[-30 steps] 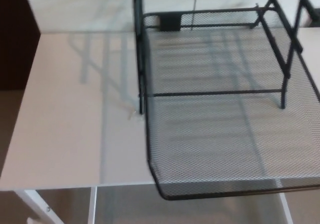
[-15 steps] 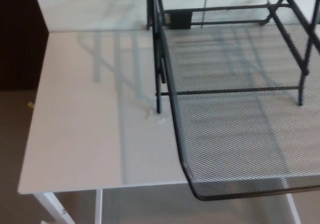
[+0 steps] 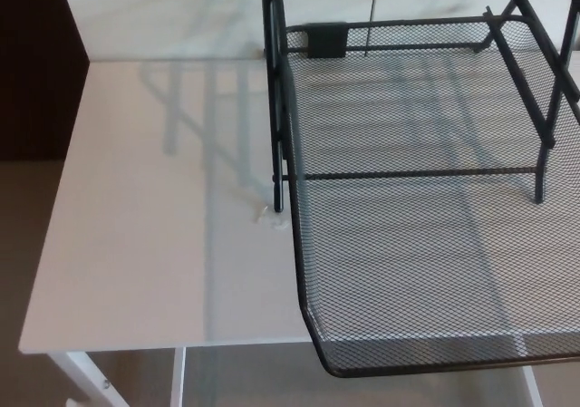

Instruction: The robot walk towards a table in front and then pushes a layer of a file tray back to its original position using its right hand

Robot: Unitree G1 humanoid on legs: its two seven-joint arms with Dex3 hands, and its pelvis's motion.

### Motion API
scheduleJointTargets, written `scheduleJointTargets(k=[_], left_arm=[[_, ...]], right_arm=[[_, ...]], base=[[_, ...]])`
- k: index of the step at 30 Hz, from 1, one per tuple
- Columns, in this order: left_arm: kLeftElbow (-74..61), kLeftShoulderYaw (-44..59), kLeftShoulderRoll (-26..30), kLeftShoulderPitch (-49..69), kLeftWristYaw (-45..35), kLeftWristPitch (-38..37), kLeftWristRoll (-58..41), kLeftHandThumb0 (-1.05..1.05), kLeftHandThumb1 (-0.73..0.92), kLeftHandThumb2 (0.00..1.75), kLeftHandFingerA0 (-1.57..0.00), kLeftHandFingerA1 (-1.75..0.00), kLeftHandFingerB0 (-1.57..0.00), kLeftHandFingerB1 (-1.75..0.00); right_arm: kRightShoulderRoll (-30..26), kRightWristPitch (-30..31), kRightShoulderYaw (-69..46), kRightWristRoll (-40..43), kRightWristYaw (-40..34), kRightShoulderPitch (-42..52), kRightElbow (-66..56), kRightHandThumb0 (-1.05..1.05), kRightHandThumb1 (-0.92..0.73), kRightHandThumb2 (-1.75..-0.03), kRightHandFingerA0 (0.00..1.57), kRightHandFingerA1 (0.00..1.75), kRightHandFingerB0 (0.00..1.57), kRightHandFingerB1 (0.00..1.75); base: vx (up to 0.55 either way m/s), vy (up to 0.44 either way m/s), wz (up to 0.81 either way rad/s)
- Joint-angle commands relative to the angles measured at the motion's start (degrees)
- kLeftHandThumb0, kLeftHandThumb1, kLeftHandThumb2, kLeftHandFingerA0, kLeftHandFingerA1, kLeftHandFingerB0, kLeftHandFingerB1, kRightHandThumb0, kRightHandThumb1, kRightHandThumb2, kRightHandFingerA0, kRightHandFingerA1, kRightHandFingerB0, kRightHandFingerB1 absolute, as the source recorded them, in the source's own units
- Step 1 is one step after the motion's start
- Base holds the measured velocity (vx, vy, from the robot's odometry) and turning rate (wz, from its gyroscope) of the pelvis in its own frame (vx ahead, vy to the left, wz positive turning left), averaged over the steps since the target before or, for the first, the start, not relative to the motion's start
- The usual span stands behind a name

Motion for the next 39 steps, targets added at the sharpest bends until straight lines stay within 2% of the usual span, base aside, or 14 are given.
scheduleJointTargets(k=[1,3,4,8,9,11,15,23,24,25,27,34,38,39], left_arm=[[-1.09,0.34,0.57,0.05,-0.29,1.86,-0.07,-0.23,0.63,0.58,-0.44,-0.42,-0.36,-0.35],[-1.37,0.14,0.64,0.3,-0.28,2.11,0.19,-0.23,0.63,0.58,-0.44,-0.42,-0.35,-0.35],[-0.7,0.11,0.71,0.21,-0.28,1.44,0.37,-0.24,0.63,0.59,-0.45,-0.43,-0.36,-0.36],[-0.67,0.24,0.82,0.81,-0.71,1.15,0.03,-0.23,0.63,0.58,-0.44,-0.42,-0.35,-0.35],[-0.61,0.31,0.89,0.71,-0.67,1.05,0.07,-0.24,0.64,0.59,-0.45,-0.43,-0.35,-0.36],[-0.53,0.51,1.05,0.37,-0.64,0.97,0.07,-0.25,0.64,0.6,-0.45,-0.43,-0.35,-0.36],[-0.14,0.9,0.94,-0.16,-0.77,0.99,-0.33,-0.23,0.64,0.6,-0.45,-0.43,-0.36,-0.36],[-0.36,0.78,0.56,0.66,0.05,1.54,0.37,-0.22,0.64,0.59,-0.46,-0.43,-0.36,-0.36],[-0.15,0.79,0.53,0.58,0.02,1.4,0.34,-0.22,0.64,0.59,-0.46,-0.43,-0.36,-0.36],[0.17,0.79,0.49,0.47,-0.02,1.19,0.29,-0.22,0.64,0.59,-0.46,-0.43,-0.36,-0.36],[0.36,0.92,0.46,0.3,0.05,0.87,0.21,-0.22,0.64,0.6,-0.46,-0.44,-0.36,-0.36],[0.13,1.11,0.82,0.19,-0.04,0.68,0.52,-0.25,0.64,0.59,-0.47,-0.43,-0.37,-0.36],[-0.4,1.39,0.62,0.46,-0.04,1.38,0.14,-0.24,0.64,0.59,-0.46,-0.42,-0.36,-0.36],[-0.3,1.32,0.71,0.55,-0.09,1.01,0.29,-0.25,0.64,0.6,-0.45,-0.42,-0.36,-0.36]], right_arm=[[-0.48,-4.46,0.26,0.15,0.17,2.14,-2.17,-0.56,-0.51,-0.87,0.61,0.63,0.39,0.51],[-0.64,-3.92,0.24,0.55,0.51,3.17,-3.43,-0.57,-0.52,-0.88,0.6,0.63,0.39,0.51],[-0.61,-3.69,0.22,0.91,0.75,3.75,-4.05,-0.54,-0.65,-0.6,0.65,0.5,0.46,0.36],[-0.76,-5.83,1.09,1.29,1.87,6.83,-8.16,-0.5,-0.65,-0.6,0.64,0.49,0.45,0.36],[-0.72,-6.45,1.41,1.64,2.24,7.32,-9.09,-0.54,-0.54,-0.88,0.58,0.6,0.37,0.5],[-0.84,-8.14,2.38,2.99,3.64,8.58,-11.74,-0.56,-0.54,-0.88,0.58,0.6,0.37,0.5],[-2.74,-6.63,4.2,5.16,5.78,15.73,-24.48,-0.6,-0.54,-0.87,0.59,0.56,0.36,0.48],[-6.64,-12.13,6.33,10.57,7.59,26.32,-40.53,-0.57,-0.56,-0.86,0.55,0.53,0.39,0.48],[-6.82,-12.33,6.25,11.14,7.4,27.46,-42.78,-0.51,-0.67,-0.61,0.57,0.38,0.47,0.36],[-6.98,-12.88,6.09,11.88,7.12,28.97,-45.79,-0.51,-0.67,-0.61,0.57,0.38,0.47,0.36],[-6.86,-13.29,5.21,12.14,6.53,30.2,-48.73,-0.49,-0.67,-0.61,0.52,0.38,0.47,0.36],[-9.22,-17.62,3.99,18.84,7.65,33.35,-55.11,-0.47,-0.68,-0.61,0.52,0.38,0.47,0.36],[-7.38,-22.78,1.87,16.81,7.15,31.8,-56.23,-0.43,-0.69,-0.61,0.53,0.39,0.46,0.36],[-5.0,-25.1,-0.28,14.04,6.29,29.91,-56.26,-0.42,-0.7,-0.61,0.53,0.4,0.45,0.36]], base=[[0.0,0.0,0.0],[0.0,0.0,0.0],[0.0,0.0,0.0],[0.0,0.0,0.0],[0.0,0.0,0.0],[0.0,0.0,0.0],[0.0,0.0,0.0],[0.0,0.0,0.0],[0.0,0.0,0.0],[0.0,0.0,0.0],[0.0,0.0,0.0],[0.0,0.0,0.0],[0.0,0.0,0.0],[0.0,0.0,0.0]])
